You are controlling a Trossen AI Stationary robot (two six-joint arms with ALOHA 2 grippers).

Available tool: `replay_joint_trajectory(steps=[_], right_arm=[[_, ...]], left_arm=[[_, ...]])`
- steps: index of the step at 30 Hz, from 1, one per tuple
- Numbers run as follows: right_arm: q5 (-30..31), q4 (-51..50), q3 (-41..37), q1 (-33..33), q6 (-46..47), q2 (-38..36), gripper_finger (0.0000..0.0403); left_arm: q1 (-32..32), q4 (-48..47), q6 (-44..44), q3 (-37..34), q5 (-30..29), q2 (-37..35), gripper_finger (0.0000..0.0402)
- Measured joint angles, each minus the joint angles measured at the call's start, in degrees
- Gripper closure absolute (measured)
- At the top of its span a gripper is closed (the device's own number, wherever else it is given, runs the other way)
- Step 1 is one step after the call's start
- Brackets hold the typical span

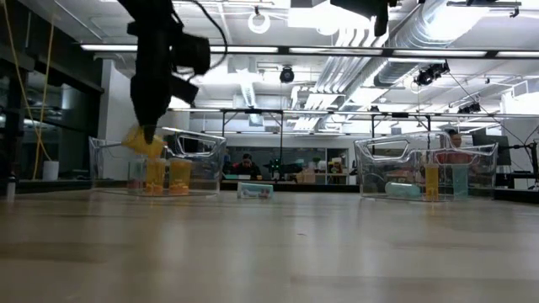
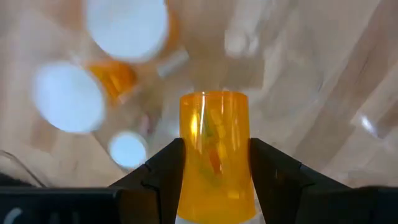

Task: Pick and place medicine bottles into bin by pill shape (circle, oval)
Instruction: Put the orange capsule bottle into the left transparent bin

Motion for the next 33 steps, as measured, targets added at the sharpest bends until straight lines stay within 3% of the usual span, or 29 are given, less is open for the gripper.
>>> replay_joint_trajectory(steps=[6,19,33], right_arm=[[-0.02,-0.42,0.0,0.01,-0.96,0.0,0.0214],[-0.04,-0.43,0.0,0.0,-1.51,0.0,0.0214],[-0.09,-0.53,0.0,0.01,-2.38,0.0,0.0214]], left_arm=[[-0.06,-8.18,0.17,4.42,0.07,7.85,0.0249],[-0.06,-10.17,1.68,12.0,-0.33,19.98,0.0249],[-0.09,-10.79,4.59,12.09,-1.63,21.99,0.0245]])
